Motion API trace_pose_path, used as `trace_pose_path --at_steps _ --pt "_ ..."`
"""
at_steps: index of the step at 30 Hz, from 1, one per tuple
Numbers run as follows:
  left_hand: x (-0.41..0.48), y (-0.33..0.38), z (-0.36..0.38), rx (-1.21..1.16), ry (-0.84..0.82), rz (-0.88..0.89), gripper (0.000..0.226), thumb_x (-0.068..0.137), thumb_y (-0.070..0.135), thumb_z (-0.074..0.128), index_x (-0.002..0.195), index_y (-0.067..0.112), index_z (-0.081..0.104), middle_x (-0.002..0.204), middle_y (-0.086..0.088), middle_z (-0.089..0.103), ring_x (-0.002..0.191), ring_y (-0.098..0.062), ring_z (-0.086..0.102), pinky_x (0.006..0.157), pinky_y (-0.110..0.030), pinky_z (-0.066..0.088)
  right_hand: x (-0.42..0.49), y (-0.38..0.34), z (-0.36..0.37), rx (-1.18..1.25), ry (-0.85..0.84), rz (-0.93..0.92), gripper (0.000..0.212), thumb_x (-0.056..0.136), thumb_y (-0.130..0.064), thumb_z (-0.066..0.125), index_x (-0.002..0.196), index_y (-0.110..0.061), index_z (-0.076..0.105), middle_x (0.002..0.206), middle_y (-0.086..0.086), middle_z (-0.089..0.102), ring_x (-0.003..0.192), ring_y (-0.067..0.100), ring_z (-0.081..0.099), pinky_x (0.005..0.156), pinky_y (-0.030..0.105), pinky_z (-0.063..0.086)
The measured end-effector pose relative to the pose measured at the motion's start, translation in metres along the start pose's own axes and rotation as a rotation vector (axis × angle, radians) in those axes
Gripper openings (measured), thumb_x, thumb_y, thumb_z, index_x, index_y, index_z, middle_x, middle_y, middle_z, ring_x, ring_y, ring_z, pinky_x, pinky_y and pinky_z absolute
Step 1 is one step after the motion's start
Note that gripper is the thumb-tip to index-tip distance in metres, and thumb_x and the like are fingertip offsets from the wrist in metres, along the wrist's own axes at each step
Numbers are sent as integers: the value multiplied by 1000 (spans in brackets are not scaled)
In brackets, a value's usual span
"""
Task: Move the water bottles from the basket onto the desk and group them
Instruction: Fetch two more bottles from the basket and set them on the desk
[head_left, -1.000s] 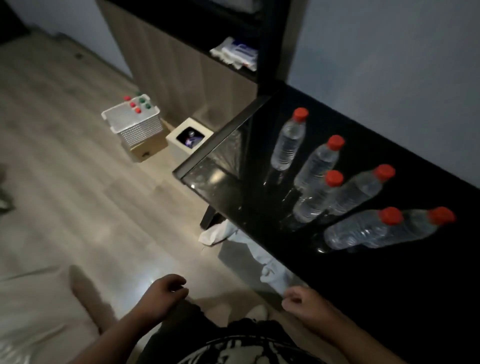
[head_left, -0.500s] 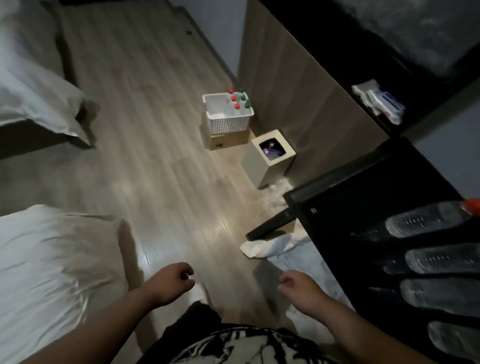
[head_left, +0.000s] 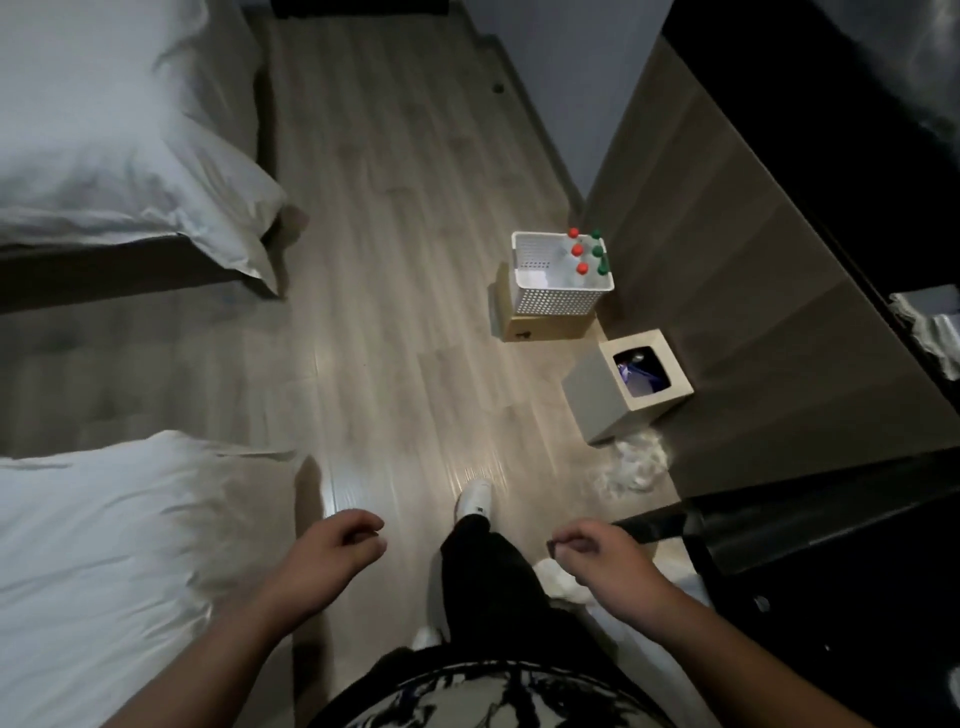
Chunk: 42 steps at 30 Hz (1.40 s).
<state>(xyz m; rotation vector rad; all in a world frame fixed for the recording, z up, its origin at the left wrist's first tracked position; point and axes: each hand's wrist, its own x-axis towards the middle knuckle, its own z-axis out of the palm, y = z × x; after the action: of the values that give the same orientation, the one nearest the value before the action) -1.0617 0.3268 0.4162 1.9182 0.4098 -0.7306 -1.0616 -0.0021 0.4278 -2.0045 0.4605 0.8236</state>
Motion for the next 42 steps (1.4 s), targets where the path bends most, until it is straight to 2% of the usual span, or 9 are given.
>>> trace_pose_path --at_steps 2,7,10,16,22,28,33,37,42 --pt "18 24 -8 -48 6 -15 30 69 37 67 96 24 69 88 0 70 81 -12 64 77 -27 49 35 -18 -10 0 -7 -45 12 84 -17 67 90 -27 68 94 1 71 90 15 68 86 33 55" --pt "71 101 -55 -83 84 -1 27 71 31 68 94 18 69 70 2 63 70 -10 57 73 -29 47 119 -96 -36 -49 -76 -158 9 83 -19 69 85 -28 68 84 -5 68 80 7 63 84 30 51" --pt "103 137 -85 -78 165 24 16 79 25 71 94 20 69 79 -6 69 73 -11 61 79 -32 51 165 -154 -53 -115 -155 -251 6 82 -24 69 87 -28 68 88 -6 68 87 9 65 88 31 52" --pt "139 175 -115 -136 220 4 28 71 32 68 96 19 69 68 7 66 66 -4 60 77 -30 49 213 -240 -79 -95 -147 -330 9 84 -23 67 90 -29 67 92 -5 70 88 9 66 83 26 52" --pt "211 195 -147 -146 135 16 15 86 6 67 98 15 67 73 9 72 68 4 64 69 -11 48 260 -262 -99 -11 -100 -245 8 86 -21 67 93 -24 69 91 -3 68 81 10 63 79 30 51" --pt "309 258 -199 -109 -35 26 47 58 48 68 96 21 70 83 1 71 78 -6 65 82 -28 49 307 -309 -127 24 9 -120 6 87 -23 67 92 -26 69 97 -3 70 93 10 66 84 26 52" --pt "407 334 -234 79 -209 163 22 76 26 71 94 13 67 69 7 59 64 0 55 66 -10 43 341 -368 -153 213 222 -126 9 89 -14 66 96 -16 71 95 -3 72 88 8 65 82 24 50" --pt "477 398 -253 204 -268 256 16 85 9 69 100 12 65 75 6 61 62 7 57 64 -3 43 357 -374 -168 306 334 -68 7 89 -10 66 95 -10 70 86 -1 68 78 7 61 76 22 48" --pt "536 464 -242 306 -336 268 33 65 39 69 92 20 67 72 6 64 70 -2 59 71 -14 45 372 -357 -188 401 411 57 5 89 -13 65 90 -15 69 82 -1 67 75 11 58 75 27 47"
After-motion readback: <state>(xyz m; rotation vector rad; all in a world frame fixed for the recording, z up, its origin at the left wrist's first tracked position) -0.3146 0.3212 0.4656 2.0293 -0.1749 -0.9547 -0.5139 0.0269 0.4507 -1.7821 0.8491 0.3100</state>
